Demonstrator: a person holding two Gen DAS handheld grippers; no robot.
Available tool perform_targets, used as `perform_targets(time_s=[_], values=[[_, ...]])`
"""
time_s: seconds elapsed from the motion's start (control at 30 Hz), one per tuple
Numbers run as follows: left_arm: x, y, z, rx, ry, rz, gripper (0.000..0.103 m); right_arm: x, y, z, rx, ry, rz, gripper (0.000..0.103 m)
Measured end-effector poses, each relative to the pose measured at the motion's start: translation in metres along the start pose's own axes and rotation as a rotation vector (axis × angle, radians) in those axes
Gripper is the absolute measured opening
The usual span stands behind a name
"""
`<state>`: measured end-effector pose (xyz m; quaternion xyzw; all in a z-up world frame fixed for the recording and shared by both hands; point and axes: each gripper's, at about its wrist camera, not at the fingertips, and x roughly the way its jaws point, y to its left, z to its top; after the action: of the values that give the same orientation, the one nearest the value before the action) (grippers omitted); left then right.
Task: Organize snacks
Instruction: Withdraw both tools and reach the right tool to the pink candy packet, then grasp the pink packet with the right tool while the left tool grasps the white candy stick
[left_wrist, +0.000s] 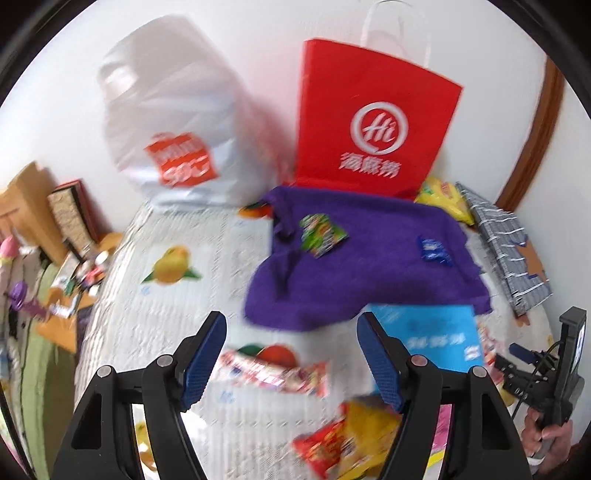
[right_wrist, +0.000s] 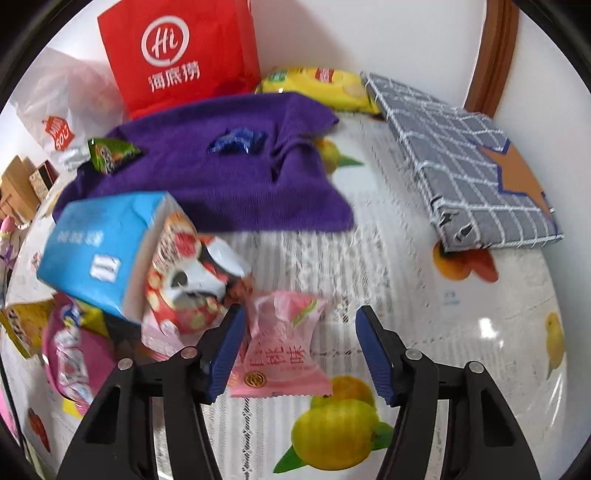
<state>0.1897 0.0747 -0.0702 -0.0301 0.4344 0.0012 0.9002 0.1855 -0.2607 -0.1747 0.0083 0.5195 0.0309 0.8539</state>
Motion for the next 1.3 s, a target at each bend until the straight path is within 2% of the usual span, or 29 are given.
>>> perform_targets(time_s=[0.13, 0.23, 0.47, 0.63, 0.77, 0.97, 1.17, 1.27, 1.3], values=[[-0.005, 0.024, -0.018, -0.042, 0.018, 0.041, 0.072, 0.011, 0.001, -0.010, -0.006, 0.002, 0.005, 0.057], [-0.006, 0.039, -0.033, -0.064, 0.036, 0.069, 0.072, 0.008, 0.005, -0.015, -0.031, -0.028, -0.001, 0.040], [0.012, 0.048, -0.057, -0.070, 0.101, 0.070, 0.072, -0.009, -0.009, -0.028, 0.032, -0.056, -0.004, 0.040], [0.040, 0.039, -0.061, -0.078, 0.147, 0.006, 0.072, -0.020, -0.018, -0.033, 0.045, -0.067, -0.034, 0.040], [0.067, 0.033, -0.056, -0.112, 0.186, -0.047, 0.072, -0.025, -0.026, -0.036, 0.065, -0.062, -0.047, 0.040], [0.096, 0.032, -0.047, -0.167, 0.223, -0.085, 0.072, -0.029, -0.037, -0.036, 0.100, -0.061, -0.088, 0.040], [0.108, 0.020, -0.036, -0.151, 0.211, -0.089, 0.072, -0.028, -0.037, -0.032, 0.106, -0.065, -0.083, 0.040], [0.110, 0.012, -0.037, -0.123, 0.195, -0.060, 0.066, -0.022, -0.030, -0.032, 0.101, -0.067, -0.077, 0.040], [0.109, 0.011, -0.038, -0.108, 0.189, -0.050, 0.055, -0.018, -0.027, -0.032, 0.097, -0.065, -0.076, 0.040]])
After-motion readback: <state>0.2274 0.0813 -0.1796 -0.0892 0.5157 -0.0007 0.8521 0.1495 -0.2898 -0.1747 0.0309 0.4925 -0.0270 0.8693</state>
